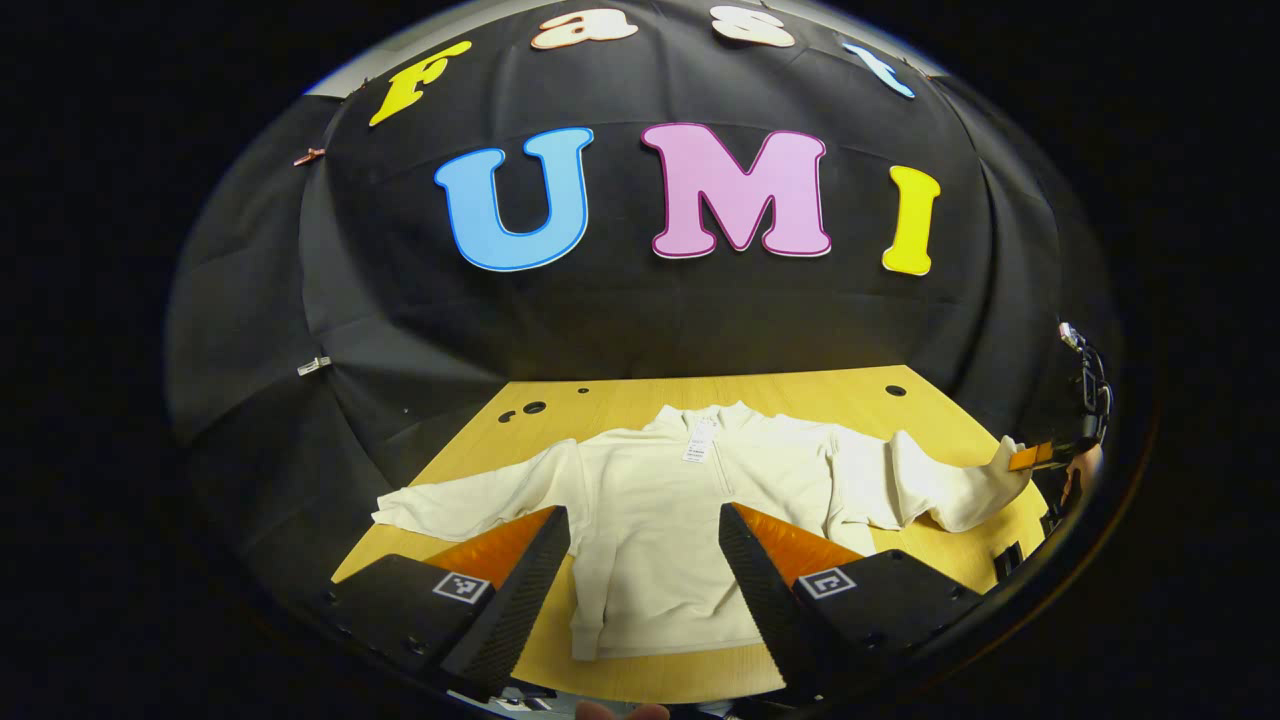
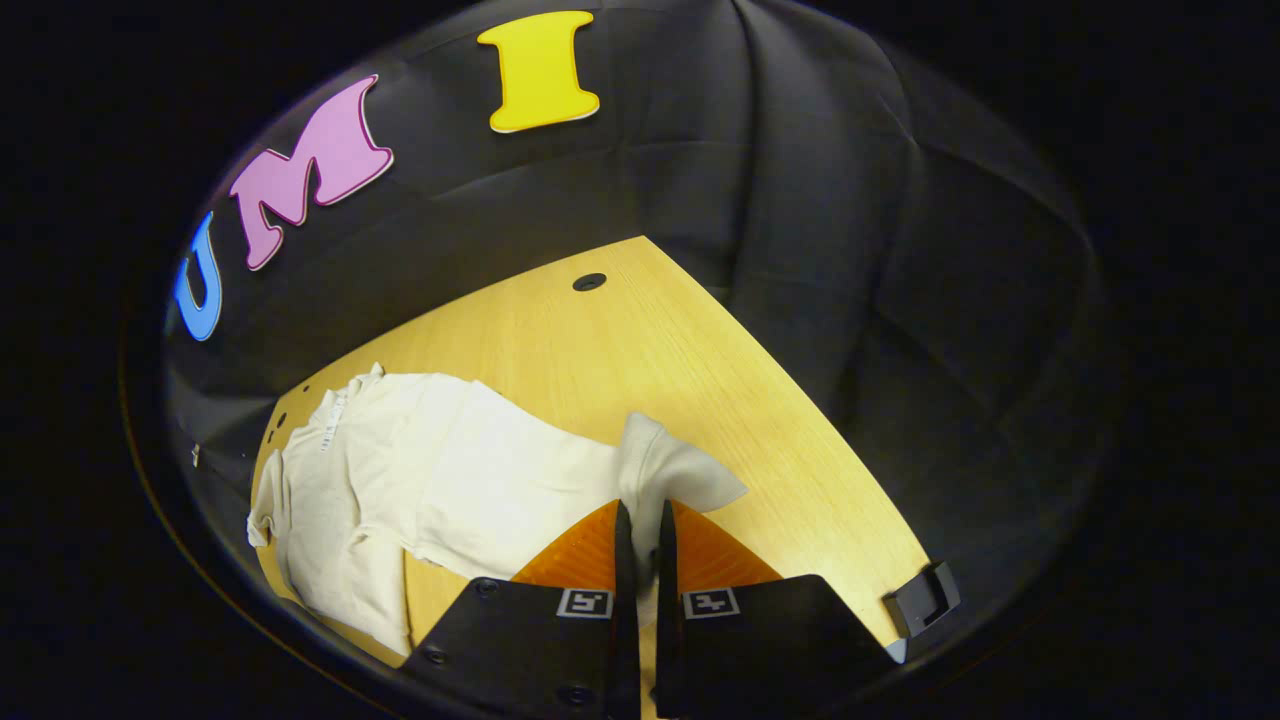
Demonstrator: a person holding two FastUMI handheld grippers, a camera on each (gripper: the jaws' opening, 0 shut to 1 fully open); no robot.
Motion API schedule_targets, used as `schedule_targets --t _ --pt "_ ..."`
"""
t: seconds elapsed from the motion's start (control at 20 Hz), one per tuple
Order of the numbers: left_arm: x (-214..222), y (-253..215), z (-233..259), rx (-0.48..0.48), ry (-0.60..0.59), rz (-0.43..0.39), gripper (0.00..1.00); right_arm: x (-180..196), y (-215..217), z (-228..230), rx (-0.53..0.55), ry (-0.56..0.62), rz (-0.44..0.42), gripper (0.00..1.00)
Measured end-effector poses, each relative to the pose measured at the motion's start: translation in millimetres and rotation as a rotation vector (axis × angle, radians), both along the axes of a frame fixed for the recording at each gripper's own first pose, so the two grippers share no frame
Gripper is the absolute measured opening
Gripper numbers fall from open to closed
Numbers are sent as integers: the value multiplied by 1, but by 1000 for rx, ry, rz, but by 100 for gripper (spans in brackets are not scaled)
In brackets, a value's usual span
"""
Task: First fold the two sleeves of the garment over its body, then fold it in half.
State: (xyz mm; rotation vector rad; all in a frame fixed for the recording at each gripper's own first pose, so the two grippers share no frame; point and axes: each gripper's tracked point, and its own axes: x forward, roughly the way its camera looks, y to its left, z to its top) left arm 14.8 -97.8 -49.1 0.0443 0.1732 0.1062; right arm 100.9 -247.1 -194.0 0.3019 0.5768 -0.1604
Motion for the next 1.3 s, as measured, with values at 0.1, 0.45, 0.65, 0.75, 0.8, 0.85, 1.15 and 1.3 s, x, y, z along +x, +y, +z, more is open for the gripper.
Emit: schedule_targets --t 0.1,0.45,0.65,0.75,0.8,0.85,1.15,1.3 --pt "3 9 0 -12 -3 -3 96 -6 21 12 13 -22 7 11" --pt "12 48 0 -49 -6 -14 96 -11 120 50 105 -93 47 11" --pt "16 79 -4 -68 5 -5 96 6 180 69 123 -129 102 11" --pt "17 93 -7 -76 8 -4 96 16 209 78 139 -146 117 11" --pt "18 102 -8 -78 11 -3 96 23 223 83 147 -154 123 11" --pt "19 110 -9 -79 12 -1 96 28 238 86 156 -160 130 11" --pt "19 165 -19 -92 27 30 96 52 332 89 186 -173 202 11" --pt "20 193 -26 -94 37 49 96 57 381 78 178 -159 265 11"
